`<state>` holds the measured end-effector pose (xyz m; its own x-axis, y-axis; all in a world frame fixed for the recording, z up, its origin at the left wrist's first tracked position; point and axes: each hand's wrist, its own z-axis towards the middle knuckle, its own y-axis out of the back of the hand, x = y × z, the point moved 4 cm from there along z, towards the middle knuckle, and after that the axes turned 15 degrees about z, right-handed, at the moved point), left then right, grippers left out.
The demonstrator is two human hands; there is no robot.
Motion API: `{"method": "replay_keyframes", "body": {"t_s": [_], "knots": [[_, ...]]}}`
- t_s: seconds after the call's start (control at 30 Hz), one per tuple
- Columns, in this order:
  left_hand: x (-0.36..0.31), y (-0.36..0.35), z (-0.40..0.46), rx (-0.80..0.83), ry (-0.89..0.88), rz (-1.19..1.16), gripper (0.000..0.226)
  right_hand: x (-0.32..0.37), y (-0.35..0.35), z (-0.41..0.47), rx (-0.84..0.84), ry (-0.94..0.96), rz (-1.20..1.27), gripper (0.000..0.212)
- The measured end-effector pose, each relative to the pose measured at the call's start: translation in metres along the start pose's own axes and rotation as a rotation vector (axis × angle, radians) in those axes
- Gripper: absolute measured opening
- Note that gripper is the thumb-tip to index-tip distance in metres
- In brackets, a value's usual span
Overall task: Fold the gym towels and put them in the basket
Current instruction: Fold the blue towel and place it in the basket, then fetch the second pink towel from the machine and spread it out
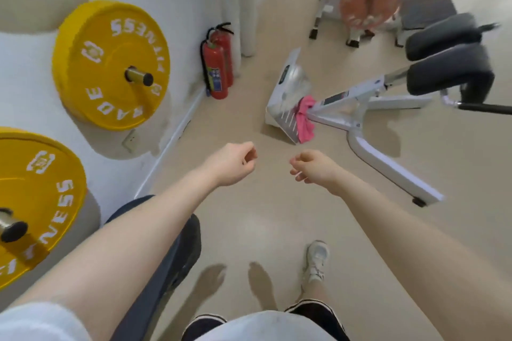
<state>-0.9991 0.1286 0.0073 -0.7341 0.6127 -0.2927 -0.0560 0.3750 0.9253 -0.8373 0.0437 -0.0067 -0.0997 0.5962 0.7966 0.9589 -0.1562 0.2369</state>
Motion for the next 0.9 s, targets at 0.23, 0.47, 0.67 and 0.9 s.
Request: {"method": "replay_keyframes", "body": {"t_s": [0.23,0.47,0.67,0.9], "knots": [[-0.116,-0.002,0.144,0.030,-0.043,0.028,0.020,-0.007,0.179,0.057,-0.106,0.016,-0.022,0.012],[-0.166,0.005,0.263,0.033,0.033,0.084,0.022,0.022,0.299,0.128,-0.077,0.024,-0.145,0.011],[-0.150,0.006,0.364,0.076,0.072,0.107,0.029,0.057,0.337,0.217,-0.016,0.043,-0.260,0.014],[-0.104,0.006,0.538,0.162,0.140,0.008,0.031,0.111,0.385,0.384,-0.044,0.038,-0.375,0.028]]}}
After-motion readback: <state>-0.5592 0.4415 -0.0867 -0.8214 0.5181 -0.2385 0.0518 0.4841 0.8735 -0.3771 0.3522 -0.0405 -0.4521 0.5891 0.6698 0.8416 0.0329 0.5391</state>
